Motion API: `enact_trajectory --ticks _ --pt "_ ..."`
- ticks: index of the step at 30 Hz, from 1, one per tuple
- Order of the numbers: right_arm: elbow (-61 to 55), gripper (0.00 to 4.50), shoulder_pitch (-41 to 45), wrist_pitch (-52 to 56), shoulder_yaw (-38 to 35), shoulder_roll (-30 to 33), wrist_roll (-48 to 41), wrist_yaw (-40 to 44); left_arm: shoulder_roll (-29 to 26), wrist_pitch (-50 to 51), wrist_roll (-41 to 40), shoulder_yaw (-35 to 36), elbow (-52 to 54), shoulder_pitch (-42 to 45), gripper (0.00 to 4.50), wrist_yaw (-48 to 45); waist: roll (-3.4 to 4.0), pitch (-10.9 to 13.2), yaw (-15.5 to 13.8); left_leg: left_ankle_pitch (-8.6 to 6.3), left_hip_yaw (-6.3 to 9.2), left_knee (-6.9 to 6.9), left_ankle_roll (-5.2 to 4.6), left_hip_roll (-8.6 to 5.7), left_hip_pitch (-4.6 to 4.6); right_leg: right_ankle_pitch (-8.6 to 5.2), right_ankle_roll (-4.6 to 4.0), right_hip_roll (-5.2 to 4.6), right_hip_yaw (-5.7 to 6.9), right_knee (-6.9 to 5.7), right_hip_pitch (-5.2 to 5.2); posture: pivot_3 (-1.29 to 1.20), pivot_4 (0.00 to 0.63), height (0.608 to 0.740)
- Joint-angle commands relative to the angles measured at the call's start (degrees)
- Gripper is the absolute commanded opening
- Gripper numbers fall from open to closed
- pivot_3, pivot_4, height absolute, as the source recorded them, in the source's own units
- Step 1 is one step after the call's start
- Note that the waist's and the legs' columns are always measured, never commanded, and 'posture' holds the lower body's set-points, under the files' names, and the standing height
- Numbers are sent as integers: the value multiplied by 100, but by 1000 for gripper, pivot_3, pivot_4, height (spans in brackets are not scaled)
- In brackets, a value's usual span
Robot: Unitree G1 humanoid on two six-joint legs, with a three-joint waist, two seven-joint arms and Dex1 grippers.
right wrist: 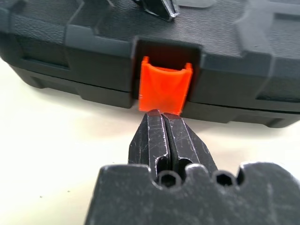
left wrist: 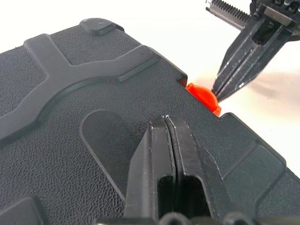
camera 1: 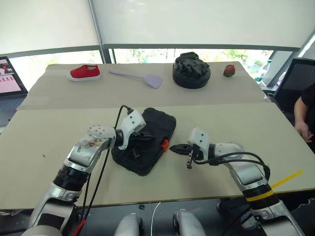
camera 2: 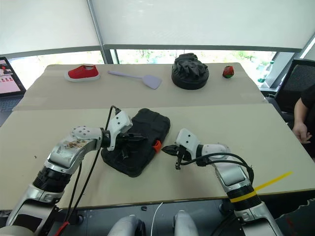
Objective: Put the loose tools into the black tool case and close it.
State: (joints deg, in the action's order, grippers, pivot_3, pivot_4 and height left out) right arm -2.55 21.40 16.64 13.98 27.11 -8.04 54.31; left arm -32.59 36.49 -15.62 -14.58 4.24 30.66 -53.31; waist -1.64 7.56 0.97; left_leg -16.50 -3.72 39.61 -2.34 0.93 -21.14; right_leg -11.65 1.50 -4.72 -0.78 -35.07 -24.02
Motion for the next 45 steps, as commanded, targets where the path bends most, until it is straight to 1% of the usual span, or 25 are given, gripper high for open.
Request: enact_trajectory --ticks 1,11,18,22,26,29,32,33,34,36,38,39,41,42,43,45 --pt "-14 0 202 -34 26 -151 -37 -60 -141 426 293 -420 -456 -426 69 10 0 0 1 0 0 0 0 0 0 0 0 0 0 0 0 0 150 740" --pt "329 0 434 -177 83 -410 74 -94 -133 413 288 -442 -554 -393 69 -2 0 -1 26 0 3 0 0 14 7 -2 -9 25 -6 -3 0 0 150 740" --pt "306 0 471 -145 -50 -579 -84 -121 -159 358 260 -355 -583 -450 69 -15 0 -1 63 0 4 -1 0 19 10 -3 -17 31 -9 -7 -3 0 150 740" --pt "208 0 390 -148 -96 -503 -142 -40 -194 321 204 -195 -476 -586 69 6 0 -1 107 0 4 -6 0 20 9 -4 -20 30 -9 -7 -5 0 150 740" --pt "53 0 277 -137 -222 -337 -302 81 -75 -189 -34 379 -229 -882 69 92 1 -1 145 0 5 -22 0 18 11 -5 -24 30 -16 -5 -12 0 150 740" --pt "-217 0 -22 123 -591 117 -681 419 -196 -858 -471 1199 302 -1401 817 -113 13 7 141 0 6 -43 0 15 8 -7 -29 23 -18 -2 -21 0 150 740" --pt "-347 883 -305 40 -853 538 -888 650 -389 -1329 -802 1968 635 -1914 1990 -270 16 10 116 0 6 -67 1 10 2 -8 -30 11 -13 7 -32 0 150 740" --pt "-335 1078 -409 -153 -952 677 -891 726 -431 -1768 -747 2329 627 -2128 2225 -209 19 15 116 0 5 -72 2 10 0 -9 -32 5 -10 9 -35 0 150 740" --pt "-254 1523 -488 -460 -1059 759 -845 753 -487 -1909 -733 2662 627 -2351 2711 -79 20 24 112 -1 4 -75 2 7 -1 -10 -33 -1 -8 11 -38 0 150 740" --pt "-50 2157 -579 -958 -1232 840 -765 771 -721 -1671 -846 3011 640 -2779 3392 -107 14 42 101 -1 3 -78 2 3 -6 -12 -32 -9 -5 14 -43 0 150 740" --pt "390 2812 -595 -1824 -1427 895 -642 823 -713 -2043 -782 3529 609 -3452 4096 -70 7 49 105 0 2 -74 3 1 -9 -12 -30 -16 0 14 -43 0 150 740" --pt "563 3175 -590 -2122 -1488 900 -651 873 -678 -2227 -740 3692 606 -3658 4435 15 11 51 115 0 -1 -75 3 -2 -6 -13 -28 -23 2 15 -41 0 150 740" --pt "960 3940 -592 -2833 -1608 895 -933 1388 -640 -2509 -642 3977 550 -4069 4500 137 8 64 87 -1 -10 -76 3 -12 -1 -18 -17 -45 1 15 -37 0 150 740" --pt "1110 4227 -618 -2978 -1622 974 -937 1514 -627 -2714 -518 4092 470 -4267 4500 207 -1 73 64 0 -11 -73 3 -17 -4 -20 -14 -49 5 16 -37 0 150 740" --pt "1240 4429 -614 -2866 -1673 1005 -1034 1604 -601 -2860 -390 4195 380 -4439 4500 329 -17 82 28 0 -13 -72 3 -16 -4 -19 -13 -48 5 22 -36 0 150 740" --pt "1457 4429 -577 -2683 -1761 1027 -1163 1637 -557 -3024 -228 4268 273 -4627 4500 537 -35 94 -33 0 -12 -69 3 -15 -5 -19 -15 -52 10 20 -34 0 150 740"
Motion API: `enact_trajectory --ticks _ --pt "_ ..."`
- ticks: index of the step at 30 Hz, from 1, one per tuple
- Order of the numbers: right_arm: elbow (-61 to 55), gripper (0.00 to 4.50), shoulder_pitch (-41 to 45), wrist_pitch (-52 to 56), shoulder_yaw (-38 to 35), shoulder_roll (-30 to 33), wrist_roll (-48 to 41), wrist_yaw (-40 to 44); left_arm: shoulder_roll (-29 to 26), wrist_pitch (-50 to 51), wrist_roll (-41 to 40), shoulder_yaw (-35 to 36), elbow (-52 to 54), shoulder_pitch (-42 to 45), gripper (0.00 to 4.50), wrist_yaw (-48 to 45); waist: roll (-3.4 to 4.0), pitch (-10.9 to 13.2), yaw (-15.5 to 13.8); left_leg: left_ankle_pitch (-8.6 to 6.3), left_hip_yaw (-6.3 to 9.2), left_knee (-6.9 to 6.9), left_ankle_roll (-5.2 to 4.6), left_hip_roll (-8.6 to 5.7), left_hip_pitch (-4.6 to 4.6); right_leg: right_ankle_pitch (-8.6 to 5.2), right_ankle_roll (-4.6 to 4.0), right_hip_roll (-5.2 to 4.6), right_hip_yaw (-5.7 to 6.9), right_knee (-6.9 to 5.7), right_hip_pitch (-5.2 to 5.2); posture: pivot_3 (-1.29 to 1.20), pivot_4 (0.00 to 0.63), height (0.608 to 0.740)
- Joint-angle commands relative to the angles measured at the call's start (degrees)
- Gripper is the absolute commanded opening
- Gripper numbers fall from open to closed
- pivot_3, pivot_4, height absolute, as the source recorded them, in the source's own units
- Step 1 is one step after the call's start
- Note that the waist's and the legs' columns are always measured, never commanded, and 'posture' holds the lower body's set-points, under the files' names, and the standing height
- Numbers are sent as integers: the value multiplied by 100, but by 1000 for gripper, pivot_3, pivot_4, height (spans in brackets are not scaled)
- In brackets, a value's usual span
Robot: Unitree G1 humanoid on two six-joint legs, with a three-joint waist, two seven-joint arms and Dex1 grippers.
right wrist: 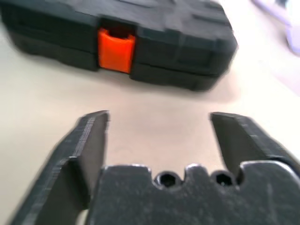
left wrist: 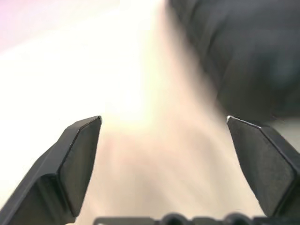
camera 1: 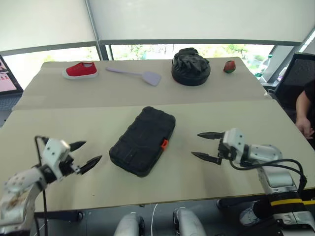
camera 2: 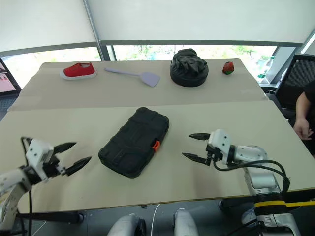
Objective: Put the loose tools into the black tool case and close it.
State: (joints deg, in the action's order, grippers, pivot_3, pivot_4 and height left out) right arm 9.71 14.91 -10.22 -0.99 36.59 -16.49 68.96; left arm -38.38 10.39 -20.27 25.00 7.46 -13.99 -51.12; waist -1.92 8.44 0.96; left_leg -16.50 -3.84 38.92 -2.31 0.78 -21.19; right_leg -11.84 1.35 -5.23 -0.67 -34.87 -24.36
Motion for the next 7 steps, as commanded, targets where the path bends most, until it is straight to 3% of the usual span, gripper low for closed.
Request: enact_trajectory --ticks 1,7 --pt "359 4429 114 -91 -314 45 -325 127 48 -509 268 335 -140 -207 4500 370 -10 8 -63 0 2 2 1 0 -2 0 -1 -4 6 -2 0 0 150 740" --pt "1483 4429 356 -1446 -370 -46 193 -210 470 -790 273 408 -45 -347 4500 930 -8 10 -114 0 1 1 4 0 -4 1 -1 -57 6 1 0 0 150 740"
